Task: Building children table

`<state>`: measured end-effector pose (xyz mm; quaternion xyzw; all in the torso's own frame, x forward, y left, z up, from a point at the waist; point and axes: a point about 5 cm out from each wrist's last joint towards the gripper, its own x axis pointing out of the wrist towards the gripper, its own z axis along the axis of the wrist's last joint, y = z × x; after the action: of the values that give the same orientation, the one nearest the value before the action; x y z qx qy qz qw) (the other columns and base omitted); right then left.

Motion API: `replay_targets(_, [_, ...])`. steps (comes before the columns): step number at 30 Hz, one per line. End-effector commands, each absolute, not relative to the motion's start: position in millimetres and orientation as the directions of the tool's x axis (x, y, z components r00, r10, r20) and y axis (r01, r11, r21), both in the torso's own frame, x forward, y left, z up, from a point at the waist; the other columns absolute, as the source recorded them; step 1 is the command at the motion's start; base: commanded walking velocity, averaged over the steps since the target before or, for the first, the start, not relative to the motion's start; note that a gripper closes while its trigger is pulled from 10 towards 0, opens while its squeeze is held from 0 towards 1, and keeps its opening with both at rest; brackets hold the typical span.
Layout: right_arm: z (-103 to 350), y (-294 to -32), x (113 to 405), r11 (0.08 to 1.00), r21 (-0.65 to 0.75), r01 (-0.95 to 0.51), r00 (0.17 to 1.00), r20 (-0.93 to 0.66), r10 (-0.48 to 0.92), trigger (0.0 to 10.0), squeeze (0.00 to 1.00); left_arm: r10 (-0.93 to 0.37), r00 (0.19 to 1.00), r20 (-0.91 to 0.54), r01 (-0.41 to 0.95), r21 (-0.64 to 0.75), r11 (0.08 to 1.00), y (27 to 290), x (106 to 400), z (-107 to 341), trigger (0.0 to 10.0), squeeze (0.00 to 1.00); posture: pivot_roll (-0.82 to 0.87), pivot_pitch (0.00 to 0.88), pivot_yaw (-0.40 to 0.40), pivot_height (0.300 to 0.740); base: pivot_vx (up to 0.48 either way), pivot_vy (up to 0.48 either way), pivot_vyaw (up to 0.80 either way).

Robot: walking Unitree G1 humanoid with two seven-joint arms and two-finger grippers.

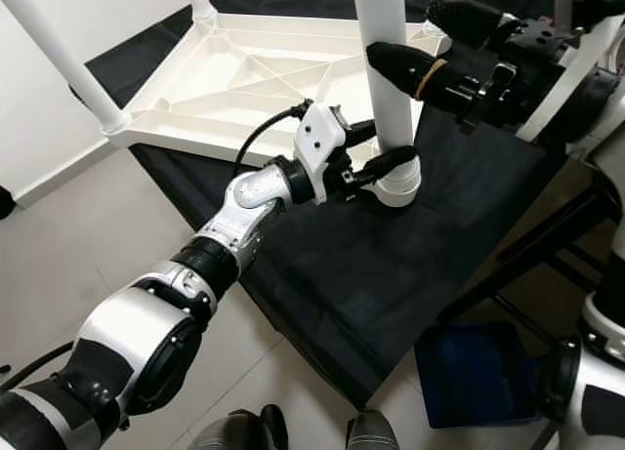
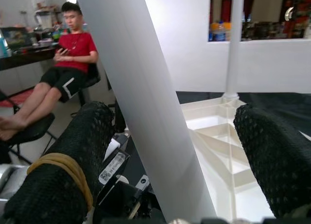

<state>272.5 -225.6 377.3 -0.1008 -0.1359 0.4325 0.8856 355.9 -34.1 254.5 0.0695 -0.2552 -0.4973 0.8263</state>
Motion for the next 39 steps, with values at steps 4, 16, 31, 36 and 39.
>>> replay_targets(4, [372.8,-217.7,282.7,0.558,-0.357,-0.749,0.564,0.097,0.820,10.0,0.00,-0.862,0.383,0.332,0.795,0.357,0.491,-29.1,356.9,246.2,0.0,0.00,-0.15,0.209,0.108,0.740,0.000,0.000,0.00])
replay_targets(16, [367.7,-217.3,301.8,0.574,-0.452,-0.682,0.622,0.054,0.781,0.0,0.00,-0.873,0.362,0.328,0.804,0.364,0.470,-29.7,357.9,252.7,0.0,0.00,-0.15,0.217,0.117,0.740,0.000,0.000,0.00])
replay_targets(31, [373.4,-227.2,319.7,0.734,-0.422,-0.532,0.742,0.185,0.645,0.0,0.00,-0.873,0.351,0.338,0.827,0.326,0.459,-22.5,361.3,259.6,10.0,1.00,-0.14,0.195,0.105,0.740,0.000,0.000,0.00])
replay_targets(36, [363.3,-225.7,325.5,0.804,-0.340,-0.488,0.788,0.225,0.573,0.0,0.00,-0.867,0.293,0.403,0.870,0.263,0.417,-3.6,362.7,270.8,10.0,1.00,-0.14,0.191,0.108,0.740,0.000,0.000,0.00])
replay_targets(39, [359.4,-225.7,327.5,0.836,-0.297,-0.461,0.808,0.250,0.534,0.0,0.00,-0.868,0.247,0.431,0.892,0.248,0.377,12.6,361.1,276.4,10.0,1.00,-0.13,0.192,0.105,0.740,0.000,0.000,0.00])
